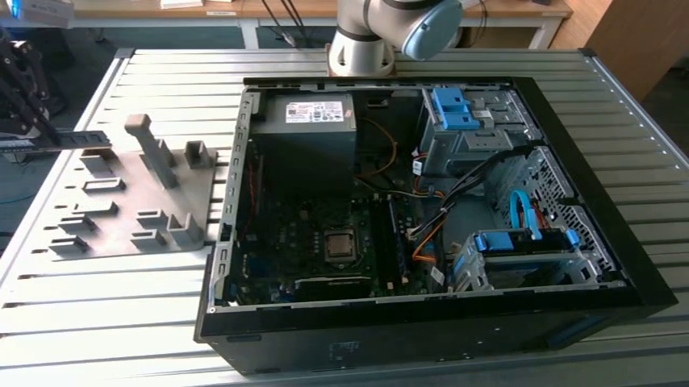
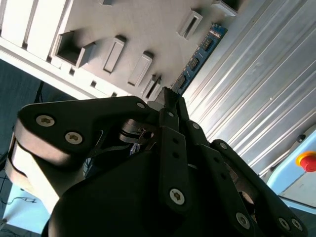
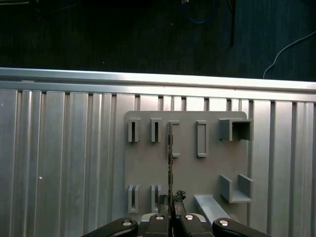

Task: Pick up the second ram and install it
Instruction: 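Pick up the second ram and move it above second insertion slot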

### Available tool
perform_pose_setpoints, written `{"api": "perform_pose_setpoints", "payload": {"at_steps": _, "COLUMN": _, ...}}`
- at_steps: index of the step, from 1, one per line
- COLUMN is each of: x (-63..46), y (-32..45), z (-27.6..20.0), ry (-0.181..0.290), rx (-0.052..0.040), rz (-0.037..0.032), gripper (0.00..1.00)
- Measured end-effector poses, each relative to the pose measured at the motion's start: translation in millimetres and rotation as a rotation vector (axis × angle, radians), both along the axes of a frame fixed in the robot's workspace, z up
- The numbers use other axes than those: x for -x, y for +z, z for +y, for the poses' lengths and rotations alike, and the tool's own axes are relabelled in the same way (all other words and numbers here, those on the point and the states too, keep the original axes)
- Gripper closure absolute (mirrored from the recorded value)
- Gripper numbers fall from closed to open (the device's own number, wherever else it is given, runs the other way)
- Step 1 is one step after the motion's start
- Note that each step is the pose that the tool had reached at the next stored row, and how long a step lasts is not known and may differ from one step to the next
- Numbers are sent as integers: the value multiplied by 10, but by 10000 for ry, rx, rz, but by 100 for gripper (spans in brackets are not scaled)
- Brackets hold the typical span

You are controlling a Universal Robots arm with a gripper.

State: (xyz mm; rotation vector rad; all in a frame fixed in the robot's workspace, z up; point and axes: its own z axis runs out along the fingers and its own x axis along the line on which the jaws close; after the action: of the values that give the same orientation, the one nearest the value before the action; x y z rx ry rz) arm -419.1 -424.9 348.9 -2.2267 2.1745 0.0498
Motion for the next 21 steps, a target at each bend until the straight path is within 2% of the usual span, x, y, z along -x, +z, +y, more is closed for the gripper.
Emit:
{"api": "perform_pose_setpoints", "payload": {"at_steps": 13, "x": 0, "y": 191, "z": 0, "ry": 0, "rx": -41, "rz": 1, "gripper": 86}}
{"api": "perform_pose_setpoints", "payload": {"at_steps": 21, "x": 0, "y": 315, "z": 0, "ry": 0, "rx": -110, "rz": 0, "gripper": 86}}
